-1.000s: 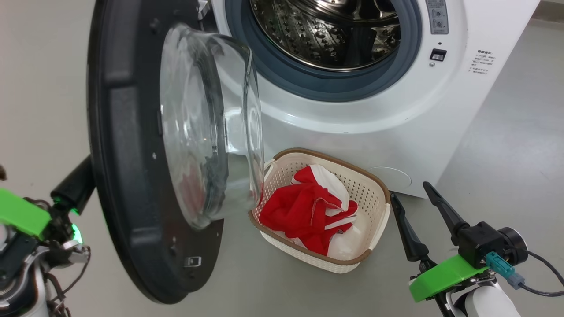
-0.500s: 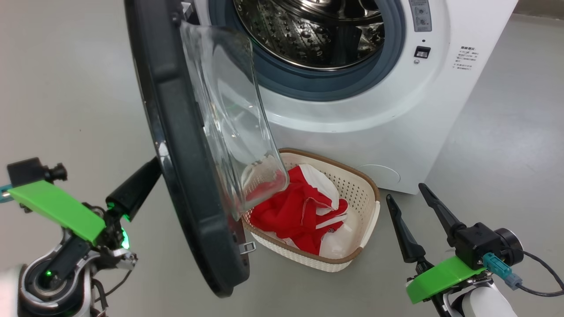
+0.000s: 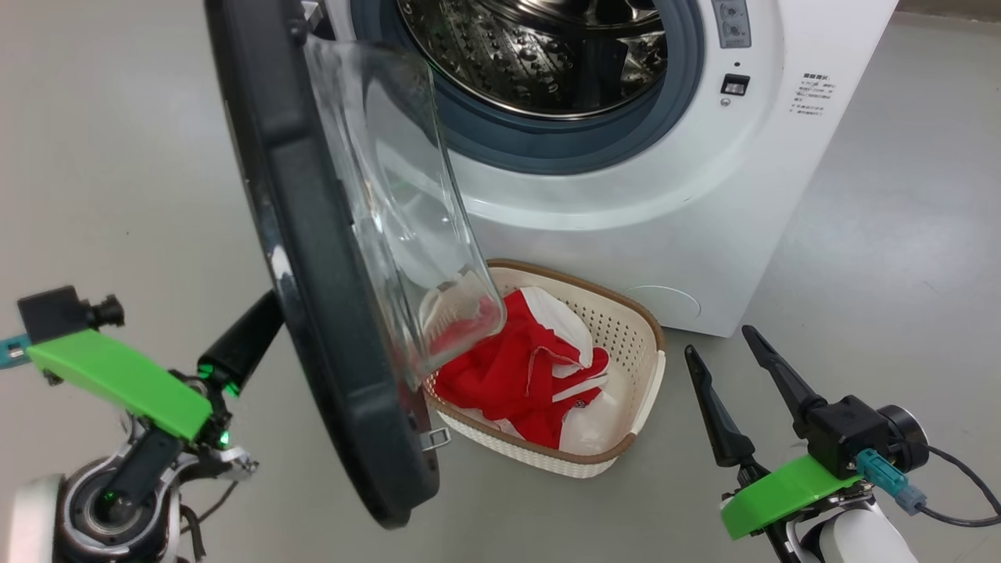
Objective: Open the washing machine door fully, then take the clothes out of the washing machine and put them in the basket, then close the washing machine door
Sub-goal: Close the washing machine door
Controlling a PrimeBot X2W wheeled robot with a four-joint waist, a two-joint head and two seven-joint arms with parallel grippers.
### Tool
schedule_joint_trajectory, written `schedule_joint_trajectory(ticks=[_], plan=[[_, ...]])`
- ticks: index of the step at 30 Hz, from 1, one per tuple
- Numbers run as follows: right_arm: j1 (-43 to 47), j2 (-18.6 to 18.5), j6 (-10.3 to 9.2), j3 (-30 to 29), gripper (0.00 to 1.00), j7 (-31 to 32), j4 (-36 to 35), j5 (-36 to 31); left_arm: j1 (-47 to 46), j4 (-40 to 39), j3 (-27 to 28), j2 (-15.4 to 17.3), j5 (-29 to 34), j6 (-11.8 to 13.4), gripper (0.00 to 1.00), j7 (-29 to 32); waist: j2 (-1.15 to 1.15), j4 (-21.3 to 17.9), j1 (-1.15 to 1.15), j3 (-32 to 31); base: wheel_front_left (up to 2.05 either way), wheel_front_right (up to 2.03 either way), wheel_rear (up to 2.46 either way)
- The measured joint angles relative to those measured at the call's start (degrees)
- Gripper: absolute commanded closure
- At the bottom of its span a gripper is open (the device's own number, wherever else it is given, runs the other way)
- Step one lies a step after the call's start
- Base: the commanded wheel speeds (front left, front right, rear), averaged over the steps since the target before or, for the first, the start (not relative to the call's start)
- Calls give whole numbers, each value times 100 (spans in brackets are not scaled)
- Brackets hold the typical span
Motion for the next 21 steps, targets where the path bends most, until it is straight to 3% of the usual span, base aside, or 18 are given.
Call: schedule_joint_trajectory(ticks=[1, 12, 16, 21], plan=[[0, 0, 0, -3, 0, 0, -2, 0, 19, 0, -23, 31, 186, -51, 0, -130, 0, 2, 0, 3, 0, 0, 0], [-1, -1, 0, -18, 0, 0, -1, 8, 124, 260, -567, 758, 3019, -790, 0, -2193, 0, 101, 0, 21, 0, 0, 0], [0, 0, 0, -18, 0, 0, -1, 9, 141, 392, -772, 959, 4040, -775, 0, -2976, 0, 129, 0, 8, 0, 0, 0], [0, -1, 0, -9, 0, 0, 0, 58, 271, 493, -1043, 978, 4797, -735, 0, -3765, 0, 137, 0, -7, 0, 0, 0]])
